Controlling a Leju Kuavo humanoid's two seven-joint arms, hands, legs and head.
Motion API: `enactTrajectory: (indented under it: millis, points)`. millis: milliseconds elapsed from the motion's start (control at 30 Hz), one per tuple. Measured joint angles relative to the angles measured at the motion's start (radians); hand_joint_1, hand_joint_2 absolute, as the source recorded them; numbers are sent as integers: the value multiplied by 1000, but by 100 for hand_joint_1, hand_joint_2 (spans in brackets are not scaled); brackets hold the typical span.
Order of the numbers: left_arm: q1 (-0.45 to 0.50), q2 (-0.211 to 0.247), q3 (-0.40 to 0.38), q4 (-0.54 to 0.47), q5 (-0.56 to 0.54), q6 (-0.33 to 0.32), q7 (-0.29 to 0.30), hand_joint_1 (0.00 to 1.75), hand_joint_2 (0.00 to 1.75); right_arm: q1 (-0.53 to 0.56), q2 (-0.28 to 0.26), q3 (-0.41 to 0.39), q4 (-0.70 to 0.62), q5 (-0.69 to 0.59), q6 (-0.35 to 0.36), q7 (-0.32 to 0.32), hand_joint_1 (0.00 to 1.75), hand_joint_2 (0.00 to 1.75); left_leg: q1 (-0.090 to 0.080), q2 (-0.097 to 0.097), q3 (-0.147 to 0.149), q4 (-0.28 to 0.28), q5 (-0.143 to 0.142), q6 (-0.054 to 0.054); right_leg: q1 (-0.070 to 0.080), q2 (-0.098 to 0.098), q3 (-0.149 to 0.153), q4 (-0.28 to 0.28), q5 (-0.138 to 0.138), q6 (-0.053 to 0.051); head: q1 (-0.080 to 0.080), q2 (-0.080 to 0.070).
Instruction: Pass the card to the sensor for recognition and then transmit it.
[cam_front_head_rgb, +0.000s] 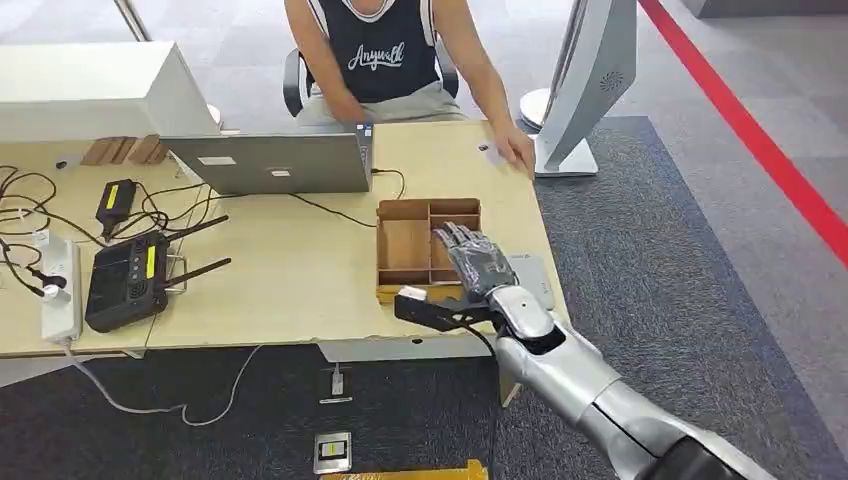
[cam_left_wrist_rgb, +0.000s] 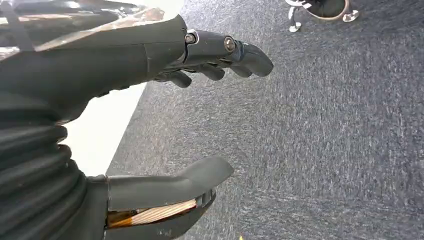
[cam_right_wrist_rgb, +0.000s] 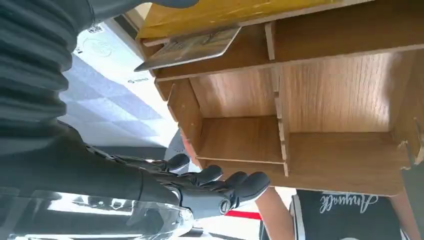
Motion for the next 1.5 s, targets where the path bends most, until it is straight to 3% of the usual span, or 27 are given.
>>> enactTrajectory:
  millis: [600, 1100, 1267, 1500]
  points:
    - [0, 0, 0, 0, 0, 0, 0, 0, 175, -9, 21, 1, 55, 0, -1, -2, 0, 175, 0, 0, 0, 0, 0, 0, 0, 0, 0, 0, 0, 0, 0, 0]
    - [0, 0, 2, 0, -6, 2, -12, 0, 175, -36, 40, 3, 125, -21, -59, -24, 0, 175, 0, 0, 0, 0, 0, 0, 0, 0, 0, 0, 0, 0, 0, 0]
    - [1, 0, 6, 0, -10, 8, -24, 0, 175, -28, 10, -4, 109, -32, -40, 22, 0, 175, 0, 0, 0, 0, 0, 0, 0, 0, 0, 0, 0, 0, 0, 0]
    - [1, 0, 6, 0, -11, 11, -27, 0, 175, -5, -22, -18, 90, -38, -31, 36, 0, 175, 0, 0, 0, 0, 0, 0, 0, 0, 0, 0, 0, 0, 0, 0]
